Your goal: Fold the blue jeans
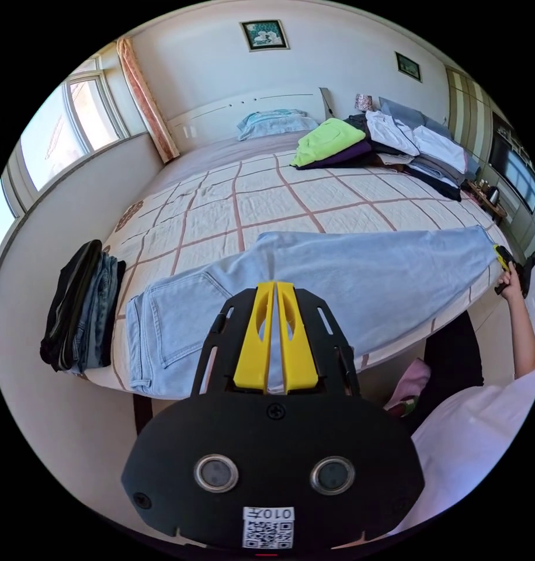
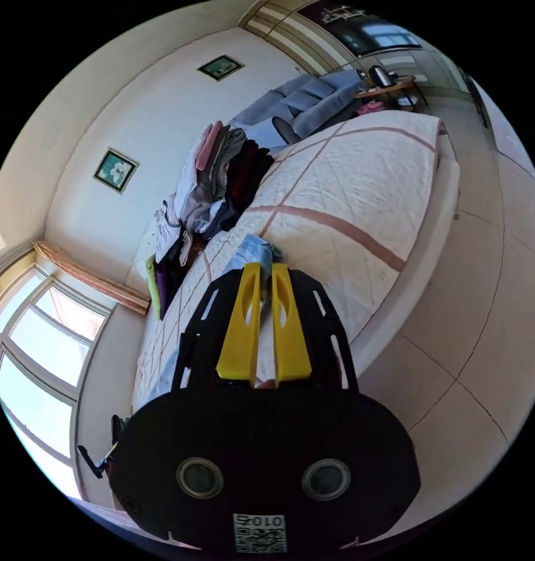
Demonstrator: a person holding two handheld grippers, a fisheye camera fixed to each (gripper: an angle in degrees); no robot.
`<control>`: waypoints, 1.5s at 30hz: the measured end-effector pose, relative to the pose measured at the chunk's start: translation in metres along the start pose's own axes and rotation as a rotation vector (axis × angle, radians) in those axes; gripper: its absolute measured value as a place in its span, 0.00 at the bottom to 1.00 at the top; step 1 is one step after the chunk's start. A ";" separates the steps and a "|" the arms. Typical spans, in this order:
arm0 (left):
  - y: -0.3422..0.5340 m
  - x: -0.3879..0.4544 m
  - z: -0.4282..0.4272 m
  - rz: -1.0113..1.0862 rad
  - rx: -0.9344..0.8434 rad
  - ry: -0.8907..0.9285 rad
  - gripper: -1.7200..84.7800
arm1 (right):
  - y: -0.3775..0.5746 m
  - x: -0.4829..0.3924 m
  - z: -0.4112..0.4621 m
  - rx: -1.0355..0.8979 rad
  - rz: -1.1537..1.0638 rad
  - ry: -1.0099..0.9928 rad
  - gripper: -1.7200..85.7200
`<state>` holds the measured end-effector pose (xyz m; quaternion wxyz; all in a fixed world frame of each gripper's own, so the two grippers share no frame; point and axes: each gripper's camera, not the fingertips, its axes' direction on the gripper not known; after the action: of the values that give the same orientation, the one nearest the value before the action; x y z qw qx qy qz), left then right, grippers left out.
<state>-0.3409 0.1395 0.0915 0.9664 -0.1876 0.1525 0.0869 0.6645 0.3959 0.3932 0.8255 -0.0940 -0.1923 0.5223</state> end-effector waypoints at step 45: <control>0.097 -0.078 -0.007 -0.039 0.038 0.362 0.07 | 0.363 -0.405 0.162 -0.826 -1.337 -0.337 0.12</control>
<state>-0.4375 0.2168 0.0778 0.9280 -0.1850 0.3218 0.0302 0.1428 0.1832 0.3222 0.8218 -0.1769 -0.5077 -0.1887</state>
